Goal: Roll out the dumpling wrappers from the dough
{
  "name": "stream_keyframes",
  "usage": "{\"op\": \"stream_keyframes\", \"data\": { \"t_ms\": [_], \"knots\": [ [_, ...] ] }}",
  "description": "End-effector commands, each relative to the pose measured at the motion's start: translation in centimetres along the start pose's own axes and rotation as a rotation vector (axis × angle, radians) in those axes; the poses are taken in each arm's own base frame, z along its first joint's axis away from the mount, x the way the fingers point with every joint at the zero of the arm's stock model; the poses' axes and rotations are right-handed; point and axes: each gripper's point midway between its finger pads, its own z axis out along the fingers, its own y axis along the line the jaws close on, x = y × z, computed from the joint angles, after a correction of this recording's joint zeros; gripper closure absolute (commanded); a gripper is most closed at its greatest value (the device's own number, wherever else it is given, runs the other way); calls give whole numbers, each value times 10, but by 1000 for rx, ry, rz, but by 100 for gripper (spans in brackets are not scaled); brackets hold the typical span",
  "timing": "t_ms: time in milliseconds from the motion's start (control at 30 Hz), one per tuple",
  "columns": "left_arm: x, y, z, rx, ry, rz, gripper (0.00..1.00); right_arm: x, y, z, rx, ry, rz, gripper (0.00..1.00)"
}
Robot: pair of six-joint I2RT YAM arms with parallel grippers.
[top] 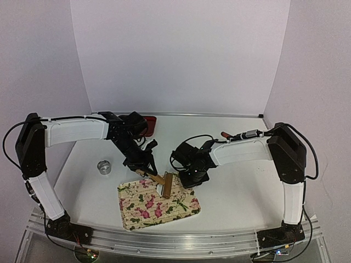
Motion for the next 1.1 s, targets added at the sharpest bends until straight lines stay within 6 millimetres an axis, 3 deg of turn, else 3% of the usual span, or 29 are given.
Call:
{"op": "stream_keyframes", "data": {
  "t_ms": [0, 1067],
  "knots": [
    [25, 36, 6, -150, 69, -47, 100, -2, -14, -4, 95, -17, -49, 100],
    [42, 62, 1, -197, 86, -89, 100, -3, -12, 0, 96, -10, -55, 100]
  ]
}}
